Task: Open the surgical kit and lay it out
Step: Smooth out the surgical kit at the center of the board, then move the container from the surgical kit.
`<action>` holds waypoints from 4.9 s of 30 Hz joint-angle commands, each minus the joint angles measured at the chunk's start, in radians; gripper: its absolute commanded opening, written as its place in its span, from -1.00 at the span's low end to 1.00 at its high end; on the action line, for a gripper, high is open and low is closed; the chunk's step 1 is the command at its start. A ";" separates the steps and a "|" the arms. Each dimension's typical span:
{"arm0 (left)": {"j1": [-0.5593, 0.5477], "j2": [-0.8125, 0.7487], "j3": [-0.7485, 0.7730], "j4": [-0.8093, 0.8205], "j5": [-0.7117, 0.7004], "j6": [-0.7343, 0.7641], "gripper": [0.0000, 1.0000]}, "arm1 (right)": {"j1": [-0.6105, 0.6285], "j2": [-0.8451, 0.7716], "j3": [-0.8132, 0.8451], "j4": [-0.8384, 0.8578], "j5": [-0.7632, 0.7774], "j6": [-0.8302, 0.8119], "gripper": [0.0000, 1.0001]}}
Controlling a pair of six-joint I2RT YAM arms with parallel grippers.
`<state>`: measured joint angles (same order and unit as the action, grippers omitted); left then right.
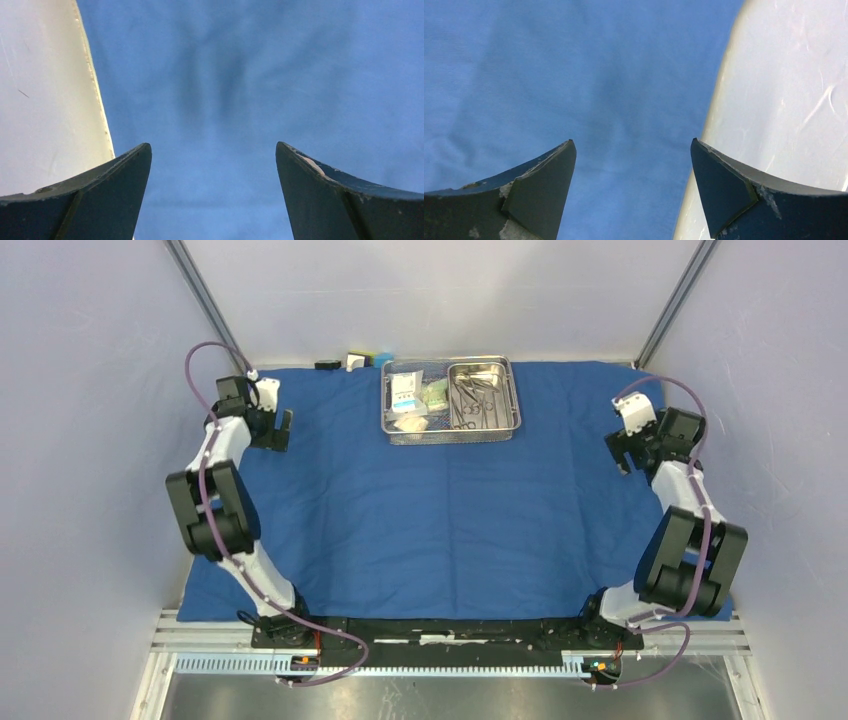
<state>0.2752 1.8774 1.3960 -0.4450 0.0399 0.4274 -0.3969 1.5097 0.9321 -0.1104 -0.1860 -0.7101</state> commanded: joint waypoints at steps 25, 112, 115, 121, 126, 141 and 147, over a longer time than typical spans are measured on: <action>-0.157 -0.697 -0.865 -0.389 0.097 0.676 0.94 | 0.108 -0.398 -0.563 -0.485 0.075 -0.592 0.87; -0.455 0.131 0.160 0.116 0.204 -0.562 -0.95 | 0.584 0.481 0.439 0.197 -0.424 0.775 -0.64; -0.419 0.105 0.145 0.095 0.206 -0.553 -0.95 | 0.624 0.464 0.436 0.200 -0.431 0.774 -0.71; -0.322 0.053 0.120 0.036 0.180 -0.466 -0.95 | 0.729 0.452 0.439 0.201 -0.434 0.775 -0.73; -0.228 0.067 0.124 0.000 0.175 -0.440 -0.95 | 0.810 0.498 0.485 0.187 -0.434 0.788 -0.73; -0.125 0.190 0.274 -0.019 0.172 -0.429 -0.95 | 0.891 0.716 0.806 0.060 -0.466 0.825 -0.71; -0.126 0.265 0.371 -0.053 0.198 -0.429 -0.95 | 0.929 0.685 0.695 0.103 -0.505 0.863 -0.72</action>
<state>0.1513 2.1021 1.6573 -0.5888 0.1997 -0.0166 0.4534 2.2364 1.6760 -0.0578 -0.4286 0.1703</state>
